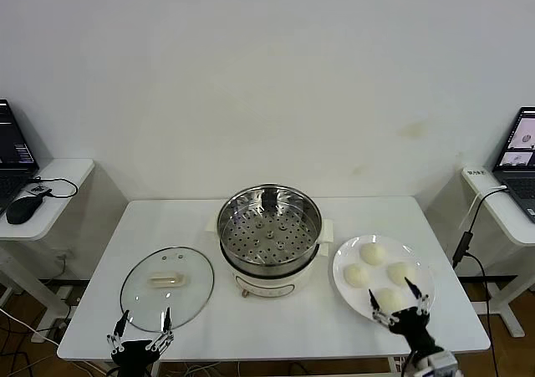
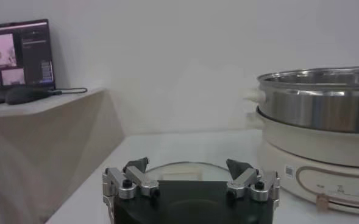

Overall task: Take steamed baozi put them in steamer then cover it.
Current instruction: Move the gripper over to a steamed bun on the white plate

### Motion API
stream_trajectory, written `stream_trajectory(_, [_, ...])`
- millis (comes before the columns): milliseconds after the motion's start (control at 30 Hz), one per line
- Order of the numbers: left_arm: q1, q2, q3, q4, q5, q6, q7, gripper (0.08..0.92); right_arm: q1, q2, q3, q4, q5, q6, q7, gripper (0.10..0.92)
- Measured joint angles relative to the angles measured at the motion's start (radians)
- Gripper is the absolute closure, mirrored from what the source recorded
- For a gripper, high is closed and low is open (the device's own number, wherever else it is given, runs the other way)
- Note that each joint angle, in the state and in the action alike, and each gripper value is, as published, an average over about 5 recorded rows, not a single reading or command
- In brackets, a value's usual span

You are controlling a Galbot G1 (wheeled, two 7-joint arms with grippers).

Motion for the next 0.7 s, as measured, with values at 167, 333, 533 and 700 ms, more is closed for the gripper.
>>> stream_trajectory(167, [-0.009, -0.004, -0.009, 0.004, 0.003, 0.008, -0.001, 0.177, 0.080, -0.082, 0.006, -0.041, -0.110, -0.028, -0.070, 0.203])
stream_trajectory(333, [-0.020, -0.007, -0.017, 0.008, 0.009, 0.016, -0.004, 0.177, 0.202, -0.197, -0.013, -0.110, -0.216, -0.052, -0.203, 0.203])
stream_trajectory(533, [-0.032, -0.011, -0.023, 0.019, 0.010, 0.020, -0.011, 0.177, 0.385, -0.349, -0.122, -0.212, -0.258, -0.065, -0.383, 0.202])
stream_trajectory(700, [-0.042, -0.008, -0.028, 0.023, 0.011, 0.028, -0.016, 0.177, 0.567, -0.456, -0.278, -0.299, -0.247, -0.067, -0.528, 0.203])
